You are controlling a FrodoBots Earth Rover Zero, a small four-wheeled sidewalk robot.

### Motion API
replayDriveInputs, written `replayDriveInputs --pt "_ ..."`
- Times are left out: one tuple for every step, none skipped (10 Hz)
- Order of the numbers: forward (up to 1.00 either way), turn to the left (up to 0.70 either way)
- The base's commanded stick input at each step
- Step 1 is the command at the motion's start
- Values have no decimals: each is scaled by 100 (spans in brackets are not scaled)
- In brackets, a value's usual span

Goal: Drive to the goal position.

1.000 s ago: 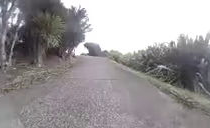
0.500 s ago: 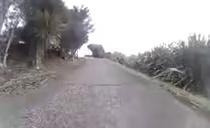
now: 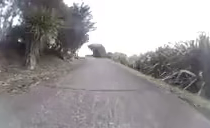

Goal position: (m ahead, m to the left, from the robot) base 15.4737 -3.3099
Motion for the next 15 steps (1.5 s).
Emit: replayDriveInputs --pt "100 11" --pt "100 11" --pt "100 11" --pt "100 10" --pt "100 -14" --pt "100 -40" --pt "100 -40" --pt "100 -40" --pt "100 -40" --pt "100 -20" --pt "100 0" --pt "100 0" --pt "100 0" --pt "100 0" --pt "100 0"
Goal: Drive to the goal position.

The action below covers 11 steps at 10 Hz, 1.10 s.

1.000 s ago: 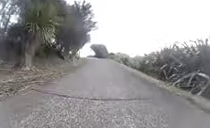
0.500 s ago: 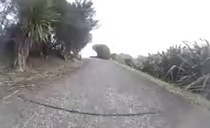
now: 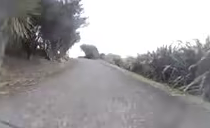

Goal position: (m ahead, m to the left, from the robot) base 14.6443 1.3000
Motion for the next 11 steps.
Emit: replayDriveInputs --pt "100 -8" --pt "100 -18" --pt "100 -28" --pt "100 -36" --pt "100 -40" --pt "100 -17" --pt "100 0" --pt "100 0" --pt "100 0" --pt "100 0" --pt "100 0"
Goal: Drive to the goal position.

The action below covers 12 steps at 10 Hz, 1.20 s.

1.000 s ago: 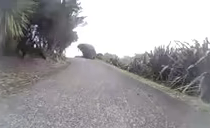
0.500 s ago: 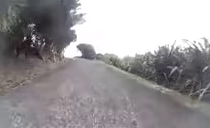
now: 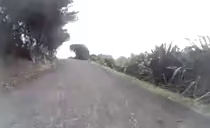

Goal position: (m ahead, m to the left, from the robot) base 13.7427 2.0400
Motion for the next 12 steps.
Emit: replayDriveInputs --pt "100 0" --pt "100 0" --pt "100 0" --pt "100 0" --pt "100 0" --pt "100 6" --pt "100 15" --pt "100 23" --pt "100 31" --pt "100 40" --pt "100 40" --pt "100 40"
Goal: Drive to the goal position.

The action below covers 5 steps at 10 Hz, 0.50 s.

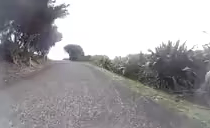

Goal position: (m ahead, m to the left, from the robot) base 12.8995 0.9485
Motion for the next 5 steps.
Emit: replayDriveInputs --pt "100 40" --pt "100 40" --pt "100 40" --pt "100 26" --pt "100 12"
